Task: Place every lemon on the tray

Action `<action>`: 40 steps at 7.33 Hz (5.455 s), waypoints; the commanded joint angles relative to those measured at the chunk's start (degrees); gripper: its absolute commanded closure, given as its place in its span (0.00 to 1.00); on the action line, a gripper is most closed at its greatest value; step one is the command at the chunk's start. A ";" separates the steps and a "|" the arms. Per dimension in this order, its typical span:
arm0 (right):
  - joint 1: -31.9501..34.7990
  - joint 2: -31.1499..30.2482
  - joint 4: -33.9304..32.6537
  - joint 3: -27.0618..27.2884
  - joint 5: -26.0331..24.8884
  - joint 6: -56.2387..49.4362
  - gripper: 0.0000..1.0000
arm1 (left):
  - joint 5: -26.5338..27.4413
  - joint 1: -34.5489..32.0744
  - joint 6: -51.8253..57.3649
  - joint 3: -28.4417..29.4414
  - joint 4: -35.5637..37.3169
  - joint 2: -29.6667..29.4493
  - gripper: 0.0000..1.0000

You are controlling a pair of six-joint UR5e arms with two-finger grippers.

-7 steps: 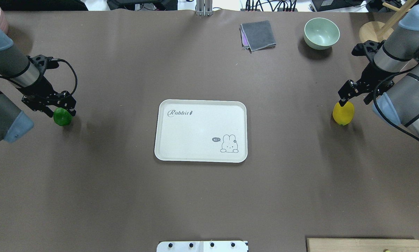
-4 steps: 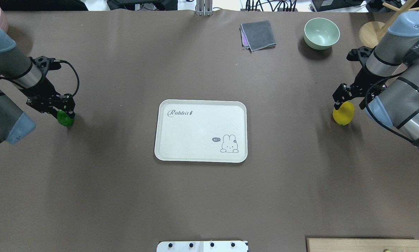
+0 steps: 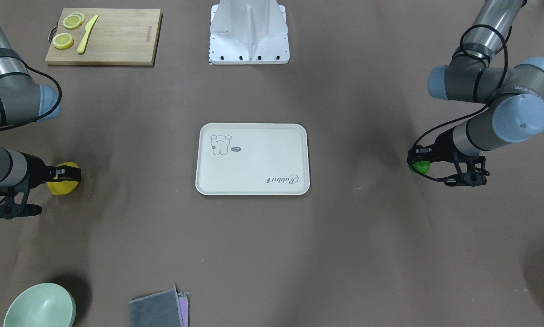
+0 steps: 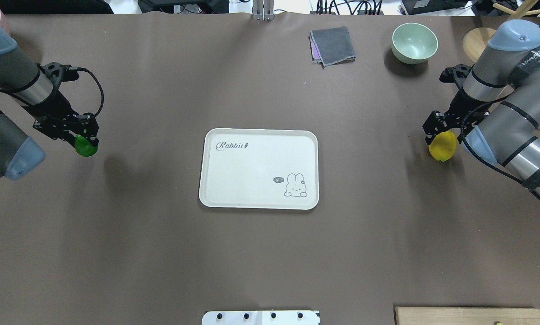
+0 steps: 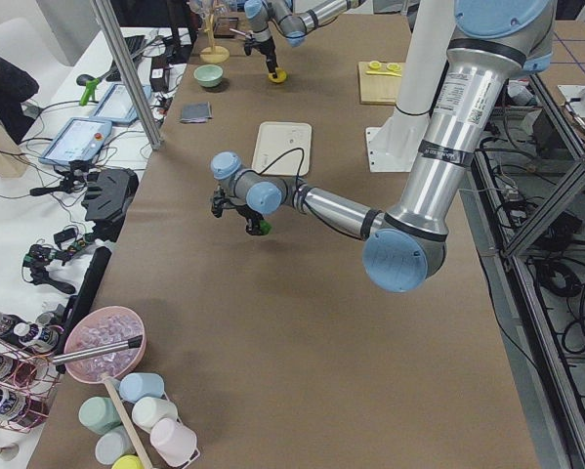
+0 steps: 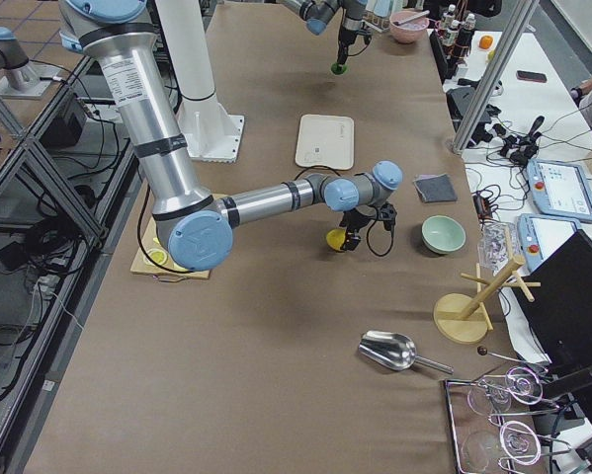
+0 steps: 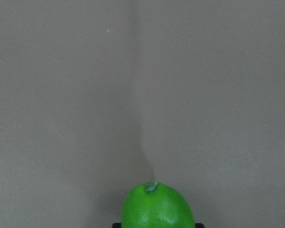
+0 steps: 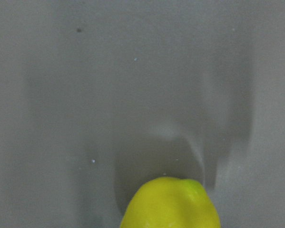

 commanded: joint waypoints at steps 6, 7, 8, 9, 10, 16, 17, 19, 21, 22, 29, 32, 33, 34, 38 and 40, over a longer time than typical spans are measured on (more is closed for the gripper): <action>1.35 4.70 1.42 2.28 0.08 -0.69 0.75 | -0.57 -4.80 5.87 -12.07 25.55 -7.40 1.00; 1.01 7.25 1.25 4.22 -0.27 0.00 0.75 | -0.31 -4.62 5.79 -11.28 27.41 -9.60 1.00; 0.66 10.67 0.46 3.63 -0.10 1.58 0.75 | -0.30 -4.53 5.44 -10.49 27.60 -11.19 1.00; -0.13 12.88 -1.11 3.36 0.16 8.29 0.74 | -0.22 -3.92 4.82 -10.22 29.60 -13.21 1.00; -2.22 15.69 -1.21 2.83 0.43 13.75 0.74 | -0.22 -3.22 4.47 -8.30 29.97 -15.93 1.00; -14.71 23.71 -0.95 -1.82 -0.27 15.04 0.73 | 0.58 1.18 -7.04 -4.14 29.97 -24.92 1.00; -15.77 23.80 -0.86 -3.48 -0.36 15.04 0.71 | 0.66 1.27 -7.13 -4.41 29.97 -24.92 1.00; -17.09 23.80 -0.60 -4.20 -0.97 14.95 0.59 | 0.66 3.62 -11.41 -3.98 29.36 -26.05 1.00; -17.45 23.80 2.29 -5.34 -2.46 14.86 0.34 | 0.75 4.60 -12.14 -3.45 29.36 -27.37 1.00; -17.45 23.80 2.91 -5.52 -3.43 14.86 0.02 | 1.36 4.69 -12.41 -2.58 29.36 -28.60 1.00; -6.92 21.96 3.01 -5.61 2.36 11.45 0.01 | 8.02 12.15 -23.18 0.23 21.32 -29.41 1.00; 2.12 16.53 -1.55 -2.63 2.27 6.97 0.03 | 10.92 15.76 -27.59 8.37 11.57 -30.01 1.00; 4.85 13.29 -3.22 -0.45 1.49 4.95 0.03 | 11.64 17.42 -30.14 10.42 8.47 -30.28 1.00; 8.18 9.17 -5.41 1.93 1.48 4.85 0.03 | 12.95 18.31 -30.60 11.48 8.27 -31.06 1.00; 12.61 -0.96 -10.87 9.39 1.22 -10.76 0.03 | 16.66 21.66 -32.71 12.81 5.90 -31.43 0.04; 15.23 -5.97 -11.06 13.36 -1.05 -16.23 0.01 | 16.14 21.66 -32.80 12.20 6.33 -31.34 0.01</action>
